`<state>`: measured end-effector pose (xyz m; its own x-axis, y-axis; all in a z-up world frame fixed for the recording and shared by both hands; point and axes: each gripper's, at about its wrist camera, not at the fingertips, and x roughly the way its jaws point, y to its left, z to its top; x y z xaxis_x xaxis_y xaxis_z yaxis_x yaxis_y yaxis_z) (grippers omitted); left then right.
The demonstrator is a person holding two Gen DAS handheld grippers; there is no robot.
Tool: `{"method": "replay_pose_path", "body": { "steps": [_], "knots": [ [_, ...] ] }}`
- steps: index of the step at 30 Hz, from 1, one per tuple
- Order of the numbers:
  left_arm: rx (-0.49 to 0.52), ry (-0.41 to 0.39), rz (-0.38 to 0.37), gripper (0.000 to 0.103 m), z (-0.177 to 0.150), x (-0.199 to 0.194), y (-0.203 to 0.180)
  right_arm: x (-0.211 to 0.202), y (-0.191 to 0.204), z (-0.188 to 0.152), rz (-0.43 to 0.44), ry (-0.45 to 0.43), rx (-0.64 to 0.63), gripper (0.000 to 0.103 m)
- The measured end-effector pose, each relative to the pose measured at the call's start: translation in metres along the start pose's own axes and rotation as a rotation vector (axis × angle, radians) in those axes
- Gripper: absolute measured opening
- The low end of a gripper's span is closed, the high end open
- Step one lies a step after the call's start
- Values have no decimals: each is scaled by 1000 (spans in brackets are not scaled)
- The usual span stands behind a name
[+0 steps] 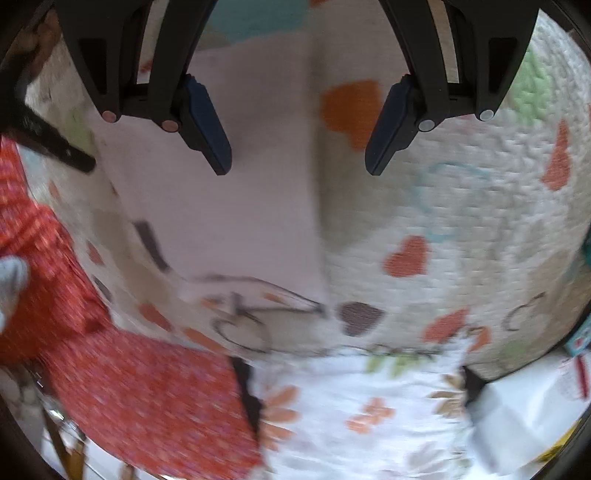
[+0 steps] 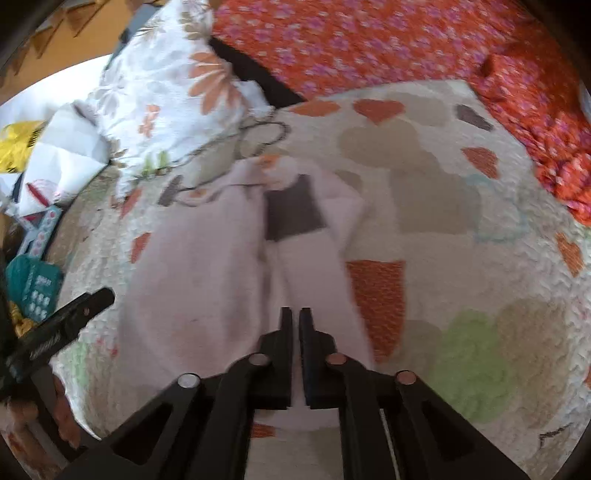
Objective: Fold small clothes
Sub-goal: 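Grasp the cardigan hem with the right tool and lift it, then fold the hem up toward the collar with the right tool and release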
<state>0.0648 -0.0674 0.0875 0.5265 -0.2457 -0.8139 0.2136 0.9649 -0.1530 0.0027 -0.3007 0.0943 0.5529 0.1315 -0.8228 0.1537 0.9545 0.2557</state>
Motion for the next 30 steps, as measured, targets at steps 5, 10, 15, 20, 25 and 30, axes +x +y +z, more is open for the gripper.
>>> {"method": "replay_pose_path", "body": {
  "steps": [5, 10, 15, 20, 25, 30],
  "knots": [
    [68, 59, -8, 74, -10, 20, -22, -7, -41, 3, 11, -18, 69, 4],
    [-3, 75, -64, 74, -11, 20, -7, 4, -13, 39, 78, -18, -13, 52],
    [2, 26, -29, 81, -9, 8, 12, 57, 48, 86, 82, 19, -164, 57],
    [-21, 160, -87, 82, -16, 38, 18, 133, 91, 128, -72, 108, -316, 40],
    [-86, 245, -154, 82, -16, 55, 23, 182, 81, 185, -285, 92, -256, 41],
    [-117, 240, -175, 82, -12, 49, 32, 147, 57, 204, -251, 17, -87, 47]
  ]
}}
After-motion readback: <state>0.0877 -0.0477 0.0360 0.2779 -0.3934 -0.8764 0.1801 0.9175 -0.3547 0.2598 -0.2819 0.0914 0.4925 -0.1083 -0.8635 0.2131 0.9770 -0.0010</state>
